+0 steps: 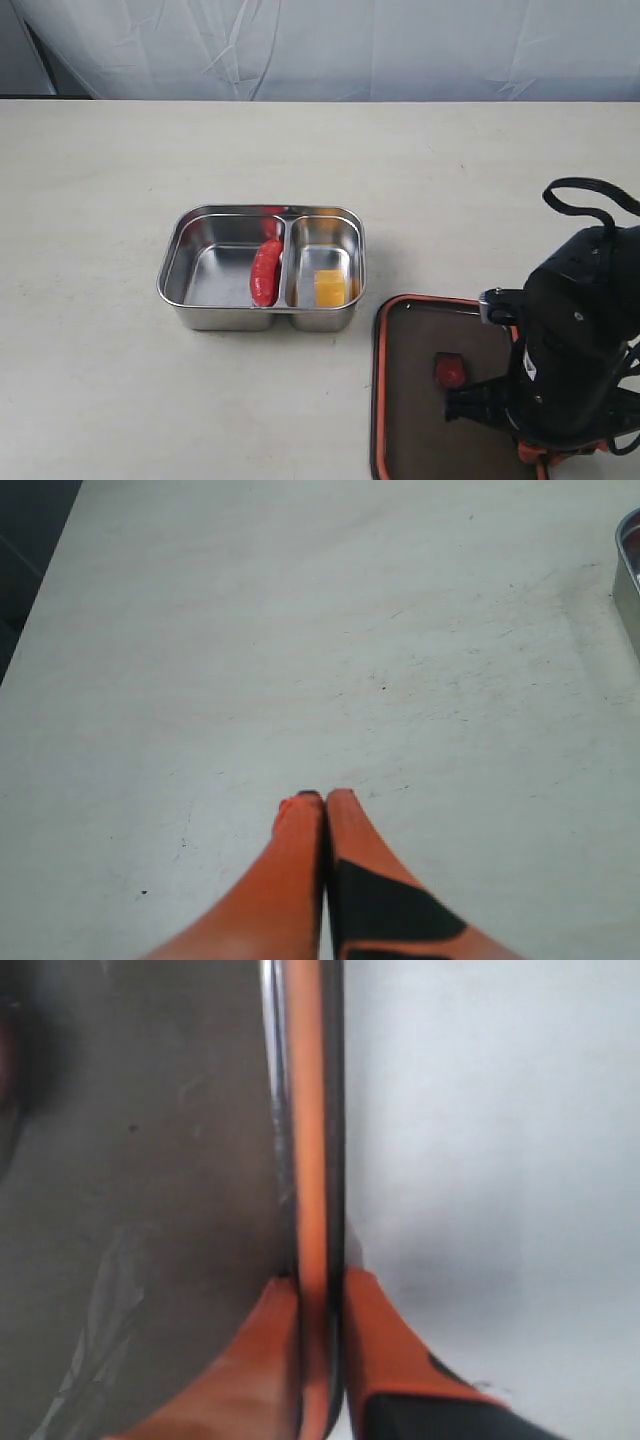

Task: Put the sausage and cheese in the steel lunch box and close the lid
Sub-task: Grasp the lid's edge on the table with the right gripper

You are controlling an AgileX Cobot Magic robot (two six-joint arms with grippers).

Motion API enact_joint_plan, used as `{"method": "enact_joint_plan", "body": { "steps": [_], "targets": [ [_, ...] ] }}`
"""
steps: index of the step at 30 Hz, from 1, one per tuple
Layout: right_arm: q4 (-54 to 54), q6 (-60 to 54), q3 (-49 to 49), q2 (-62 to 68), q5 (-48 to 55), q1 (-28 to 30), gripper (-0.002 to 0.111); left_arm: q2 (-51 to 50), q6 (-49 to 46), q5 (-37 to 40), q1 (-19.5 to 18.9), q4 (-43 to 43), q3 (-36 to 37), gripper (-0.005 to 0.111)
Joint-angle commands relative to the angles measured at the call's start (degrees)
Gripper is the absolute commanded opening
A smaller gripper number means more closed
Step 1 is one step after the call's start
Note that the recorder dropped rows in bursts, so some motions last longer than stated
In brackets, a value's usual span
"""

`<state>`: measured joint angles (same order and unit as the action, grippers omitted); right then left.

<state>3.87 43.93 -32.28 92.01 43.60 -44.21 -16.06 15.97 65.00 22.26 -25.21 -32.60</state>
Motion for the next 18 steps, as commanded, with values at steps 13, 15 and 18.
{"method": "enact_joint_plan", "body": {
  "steps": [13,15,18],
  "targets": [
    [18.8,9.9,0.0,-15.2,10.8,0.2,0.0,-1.0,-3.3,-9.7,0.3,24.7,0.2,0.0],
    [19.3,10.1,0.0,-16.8,10.0,0.2,0.0,-2.2,-4.5,-12.0,0.3,30.4,0.2,0.0],
    [20.0,10.1,0.0,-19.2,8.4,0.2,0.0,-5.2,-8.2,-15.9,0.3,40.9,0.2,0.0]
  ]
}}
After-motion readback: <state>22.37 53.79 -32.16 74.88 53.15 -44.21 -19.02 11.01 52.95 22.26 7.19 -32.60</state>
